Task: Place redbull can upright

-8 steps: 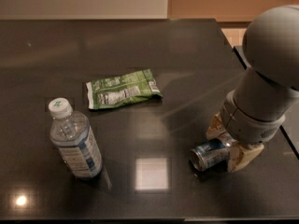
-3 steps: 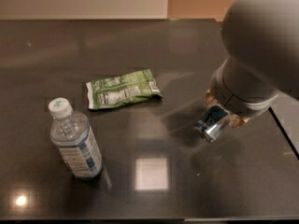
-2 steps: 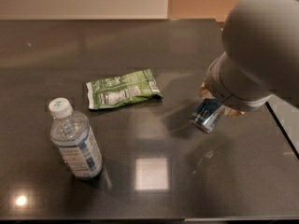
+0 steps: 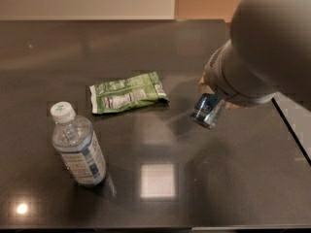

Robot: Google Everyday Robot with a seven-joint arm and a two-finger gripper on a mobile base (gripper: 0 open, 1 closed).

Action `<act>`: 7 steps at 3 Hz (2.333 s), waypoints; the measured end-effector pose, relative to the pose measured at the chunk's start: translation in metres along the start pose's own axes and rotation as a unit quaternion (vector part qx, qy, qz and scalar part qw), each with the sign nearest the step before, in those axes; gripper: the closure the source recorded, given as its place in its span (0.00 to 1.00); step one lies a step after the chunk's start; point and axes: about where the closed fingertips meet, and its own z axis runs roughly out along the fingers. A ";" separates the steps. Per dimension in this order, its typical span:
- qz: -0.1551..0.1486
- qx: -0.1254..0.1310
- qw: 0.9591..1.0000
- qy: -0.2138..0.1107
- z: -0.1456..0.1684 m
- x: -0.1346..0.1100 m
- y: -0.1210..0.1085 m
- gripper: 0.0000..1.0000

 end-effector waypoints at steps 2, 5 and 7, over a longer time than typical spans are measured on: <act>-0.057 0.061 0.996 -0.009 -0.019 0.000 -0.012 1.00; -0.093 0.235 0.966 -0.053 -0.007 -0.017 -0.014 1.00; -0.216 0.327 0.920 0.005 -0.003 -0.039 -0.021 1.00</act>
Offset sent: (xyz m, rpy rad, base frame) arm -0.0111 0.0145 0.0048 -0.0260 -0.0406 0.4722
